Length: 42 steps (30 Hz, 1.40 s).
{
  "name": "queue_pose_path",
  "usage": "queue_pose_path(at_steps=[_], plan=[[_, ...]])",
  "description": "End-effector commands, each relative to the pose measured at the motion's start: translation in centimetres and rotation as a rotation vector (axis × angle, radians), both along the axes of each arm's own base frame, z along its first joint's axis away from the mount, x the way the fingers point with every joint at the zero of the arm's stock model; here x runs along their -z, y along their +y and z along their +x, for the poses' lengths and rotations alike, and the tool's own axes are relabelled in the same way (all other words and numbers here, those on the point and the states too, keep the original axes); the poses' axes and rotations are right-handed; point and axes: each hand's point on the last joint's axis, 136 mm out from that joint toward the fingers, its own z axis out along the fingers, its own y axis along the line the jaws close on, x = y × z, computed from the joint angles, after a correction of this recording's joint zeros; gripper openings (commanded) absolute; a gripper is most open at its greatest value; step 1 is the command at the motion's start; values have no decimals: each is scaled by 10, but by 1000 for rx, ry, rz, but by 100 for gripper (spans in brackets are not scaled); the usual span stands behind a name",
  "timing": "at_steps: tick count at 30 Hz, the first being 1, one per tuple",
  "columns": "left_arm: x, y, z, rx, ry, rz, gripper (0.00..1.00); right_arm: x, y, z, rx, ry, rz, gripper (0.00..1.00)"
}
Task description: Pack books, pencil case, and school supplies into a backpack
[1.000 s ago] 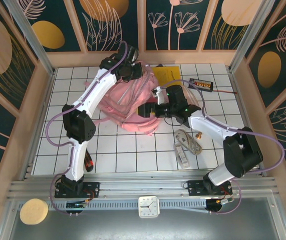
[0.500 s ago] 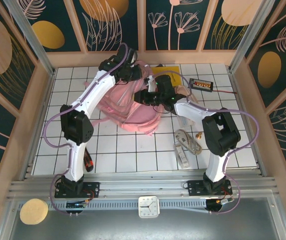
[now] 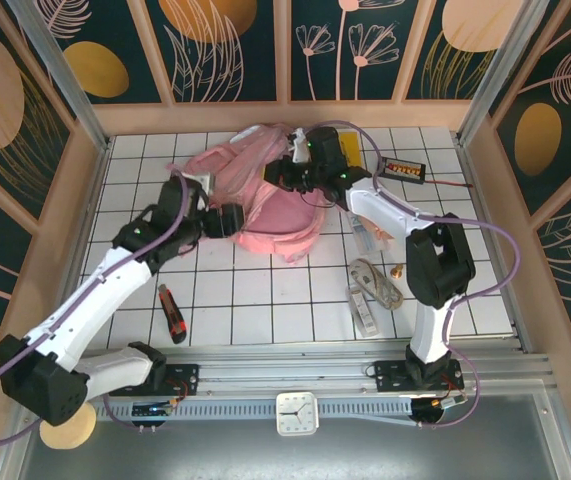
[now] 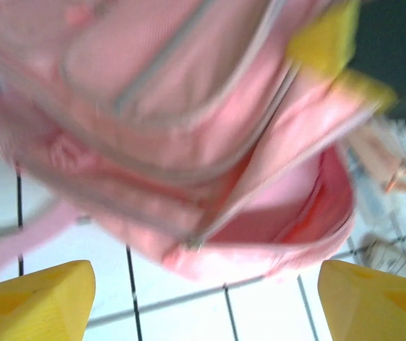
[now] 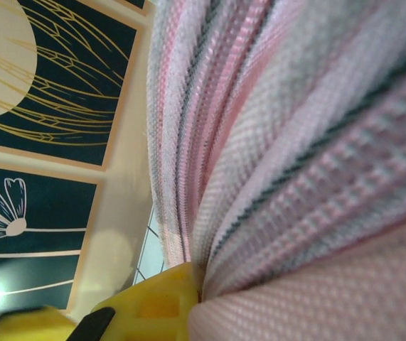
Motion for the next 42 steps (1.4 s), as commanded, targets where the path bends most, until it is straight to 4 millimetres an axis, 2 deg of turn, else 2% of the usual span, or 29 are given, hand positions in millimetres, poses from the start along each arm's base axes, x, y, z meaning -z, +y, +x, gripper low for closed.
queue_pose_path(at_steps=[1, 8, 14, 17, 18, 20, 26, 29, 33, 37, 40, 42], plan=[[34, -18, -4, 76, 29, -60, 78, -40, 1, 17, 29, -63, 31, 0], [57, -28, 6, 172, 28, 22, 70, -68, 6, 21, 8, -78, 30, 0], [57, -28, 23, 199, 3, 102, 66, -76, 6, 18, 3, -69, 41, 0], [66, -28, 27, 228, 13, 133, 66, -81, 6, 18, 1, -63, 48, 0], [56, -31, 33, 238, -9, 134, 66, -83, 7, 17, -2, -59, 50, 0], [58, -32, 37, 257, -5, 157, 66, -85, 7, 17, -6, -58, 55, 0], [66, -29, 42, 284, 18, 199, 57, -96, 10, 17, -15, -57, 81, 0], [70, -25, 44, 286, 25, 209, 47, -102, 11, 17, -17, -57, 93, 0], [77, -22, 46, 296, 42, 232, 43, -109, 11, 16, -17, -62, 95, 0], [84, -21, 48, 302, 64, 239, 25, -114, 10, 16, -16, -68, 96, 0], [85, -21, 49, 307, 74, 239, 19, -111, -3, 26, 13, -68, 81, 0], [82, -19, 49, 301, 75, 244, 7, -108, -5, 26, 17, -67, 70, 0]])
